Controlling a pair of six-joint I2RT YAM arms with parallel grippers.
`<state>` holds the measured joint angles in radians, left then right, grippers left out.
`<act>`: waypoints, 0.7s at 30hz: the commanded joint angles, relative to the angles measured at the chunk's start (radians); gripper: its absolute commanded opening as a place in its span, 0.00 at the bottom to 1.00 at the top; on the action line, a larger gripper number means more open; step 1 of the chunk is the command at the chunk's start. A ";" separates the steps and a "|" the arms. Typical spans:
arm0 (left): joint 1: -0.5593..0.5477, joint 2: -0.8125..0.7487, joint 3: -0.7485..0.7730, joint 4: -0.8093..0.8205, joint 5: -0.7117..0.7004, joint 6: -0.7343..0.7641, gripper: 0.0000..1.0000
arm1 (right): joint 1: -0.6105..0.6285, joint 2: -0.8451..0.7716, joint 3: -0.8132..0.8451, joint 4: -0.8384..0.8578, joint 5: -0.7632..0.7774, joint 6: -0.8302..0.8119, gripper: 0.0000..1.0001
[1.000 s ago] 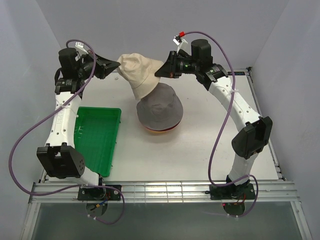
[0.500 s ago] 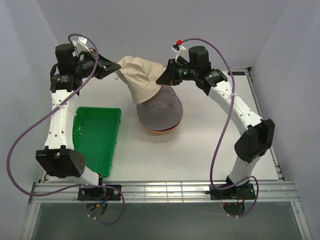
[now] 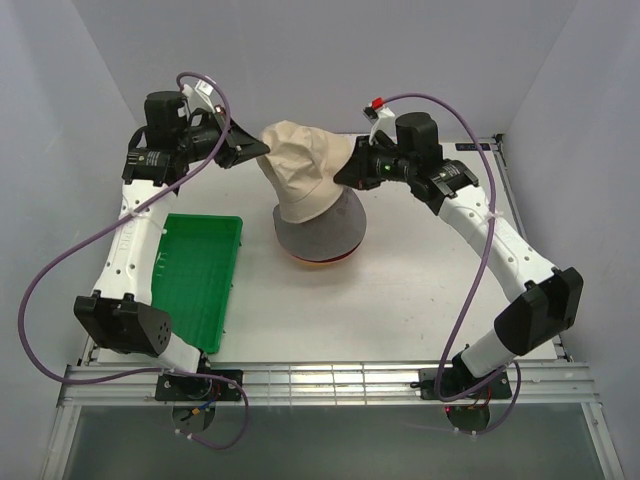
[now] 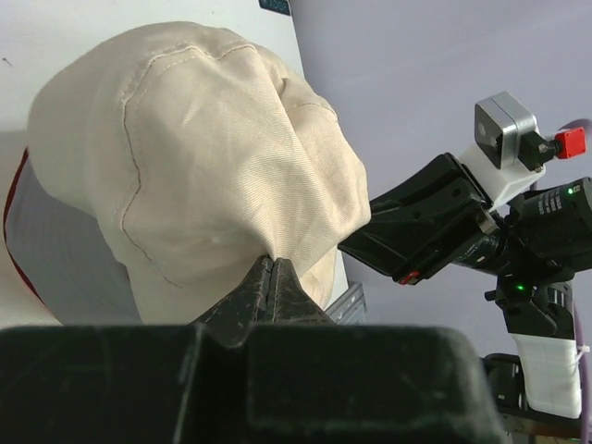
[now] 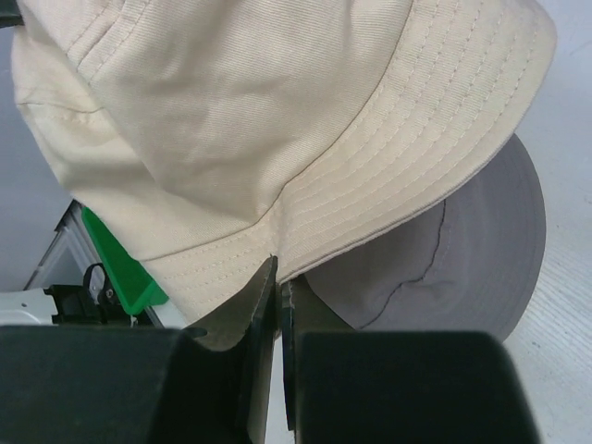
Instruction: Stack the hats
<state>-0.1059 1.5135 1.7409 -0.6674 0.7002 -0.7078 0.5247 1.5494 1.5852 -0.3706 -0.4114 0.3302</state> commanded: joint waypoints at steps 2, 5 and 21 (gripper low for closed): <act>-0.078 -0.003 0.051 -0.057 -0.074 0.054 0.00 | -0.006 -0.052 -0.053 0.018 0.033 -0.031 0.08; -0.097 0.001 0.046 -0.064 -0.096 0.062 0.00 | -0.012 -0.072 -0.088 0.030 0.033 -0.028 0.08; -0.144 0.086 0.095 -0.113 -0.133 0.116 0.00 | -0.175 -0.141 -0.313 0.251 -0.228 0.154 0.09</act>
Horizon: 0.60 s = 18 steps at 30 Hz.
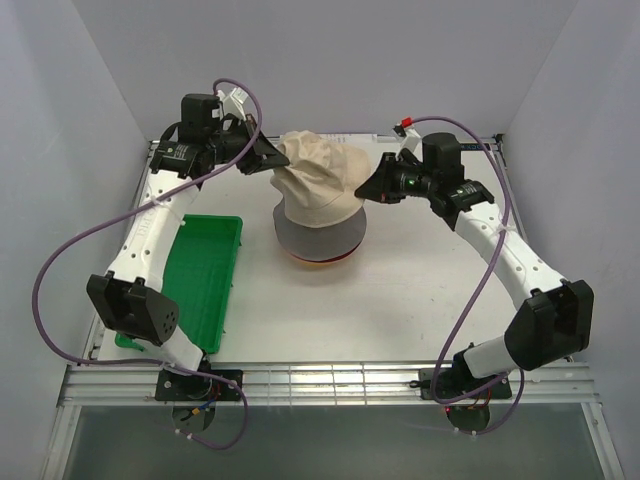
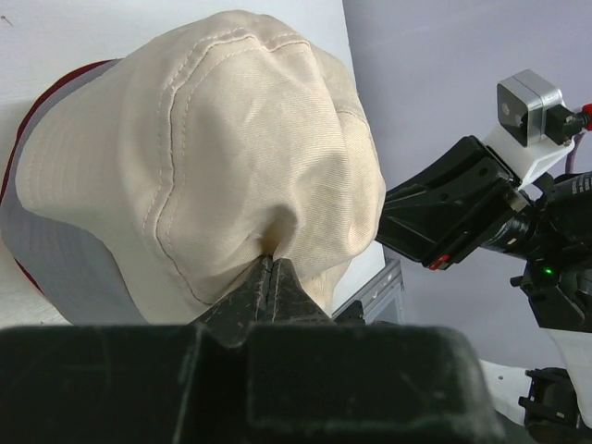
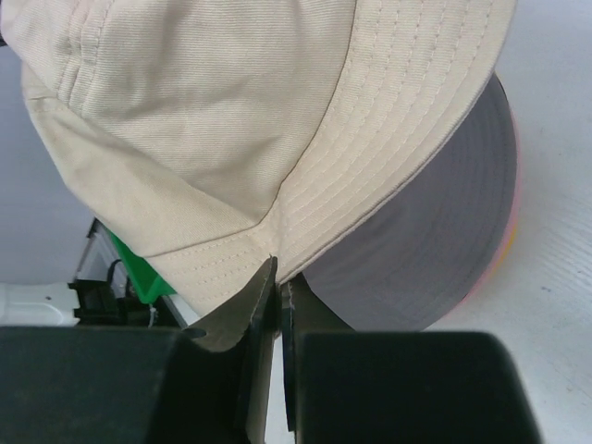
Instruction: Stack the hats
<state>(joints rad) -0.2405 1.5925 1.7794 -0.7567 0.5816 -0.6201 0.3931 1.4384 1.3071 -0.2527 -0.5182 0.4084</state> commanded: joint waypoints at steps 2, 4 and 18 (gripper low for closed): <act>-0.017 0.026 0.072 -0.035 -0.017 0.036 0.00 | -0.059 -0.024 -0.054 0.150 -0.170 0.107 0.10; -0.020 0.037 0.087 -0.044 -0.025 0.040 0.00 | -0.062 -0.022 -0.066 0.167 -0.186 0.116 0.11; -0.029 0.024 0.086 -0.096 -0.037 0.097 0.00 | -0.063 -0.042 -0.172 0.291 -0.258 0.187 0.24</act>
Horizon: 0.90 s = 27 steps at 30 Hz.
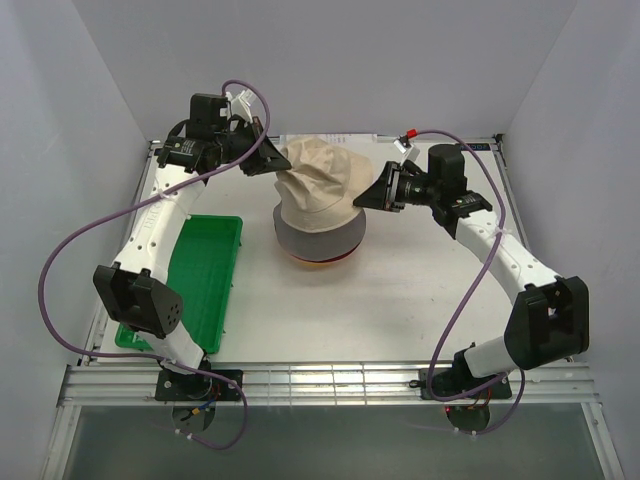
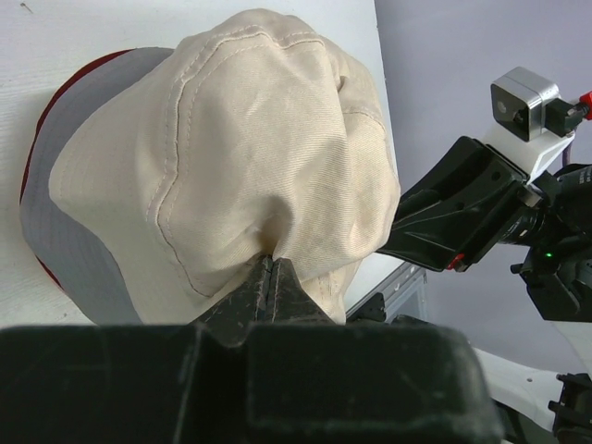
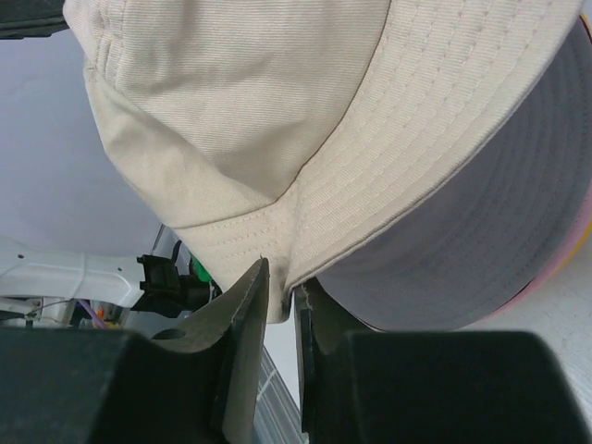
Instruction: Stack the hats
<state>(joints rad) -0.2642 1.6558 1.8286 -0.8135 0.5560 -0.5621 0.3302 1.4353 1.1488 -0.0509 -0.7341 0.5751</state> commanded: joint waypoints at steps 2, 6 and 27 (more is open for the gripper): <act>-0.004 -0.030 0.060 -0.061 -0.007 0.054 0.00 | -0.002 -0.041 -0.029 0.101 -0.056 0.032 0.23; -0.004 -0.027 0.093 -0.084 -0.007 0.074 0.00 | -0.002 -0.050 -0.057 0.140 -0.077 0.055 0.23; -0.006 -0.047 0.011 -0.029 0.070 0.094 0.00 | -0.049 -0.038 -0.118 0.152 -0.068 0.088 0.32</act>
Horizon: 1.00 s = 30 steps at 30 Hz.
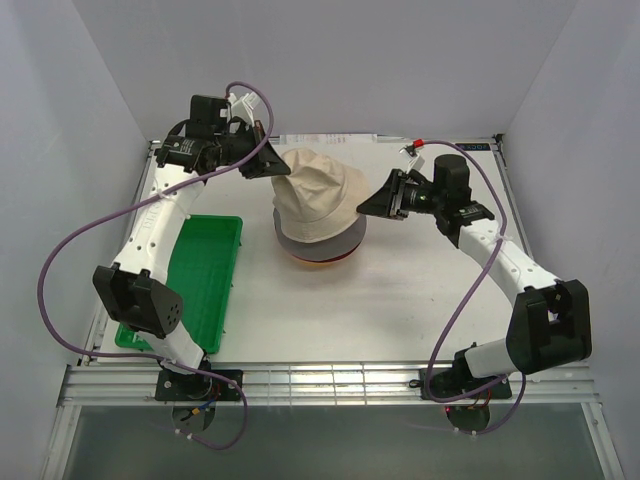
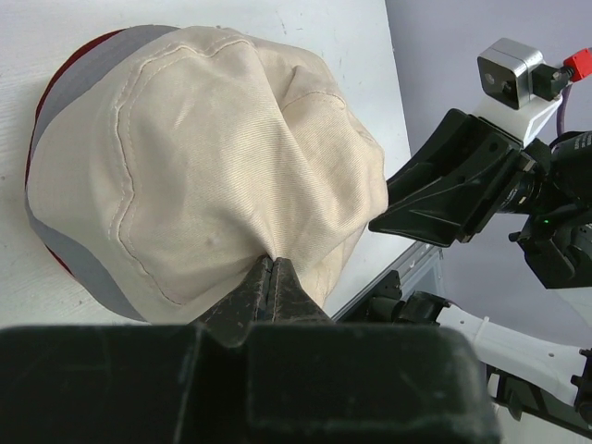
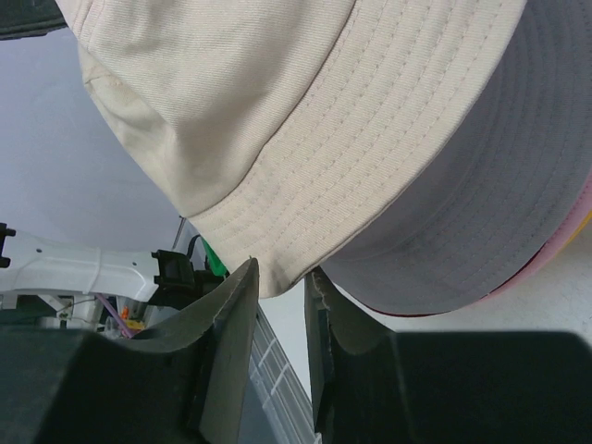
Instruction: Stack the hats
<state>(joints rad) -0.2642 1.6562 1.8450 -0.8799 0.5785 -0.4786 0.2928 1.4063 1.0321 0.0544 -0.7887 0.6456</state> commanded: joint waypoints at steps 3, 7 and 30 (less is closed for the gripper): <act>-0.007 -0.052 -0.024 0.064 0.076 0.002 0.00 | -0.018 0.003 0.003 0.056 -0.024 0.031 0.32; -0.007 -0.062 -0.049 0.091 0.089 -0.008 0.00 | -0.023 0.028 -0.003 0.096 -0.035 0.060 0.37; -0.007 -0.085 -0.047 0.128 0.115 -0.022 0.00 | -0.043 0.065 -0.055 0.168 -0.021 0.149 0.08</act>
<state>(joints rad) -0.2661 1.6363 1.7771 -0.7776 0.6651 -0.4984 0.2581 1.4799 0.9798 0.1986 -0.8150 0.8078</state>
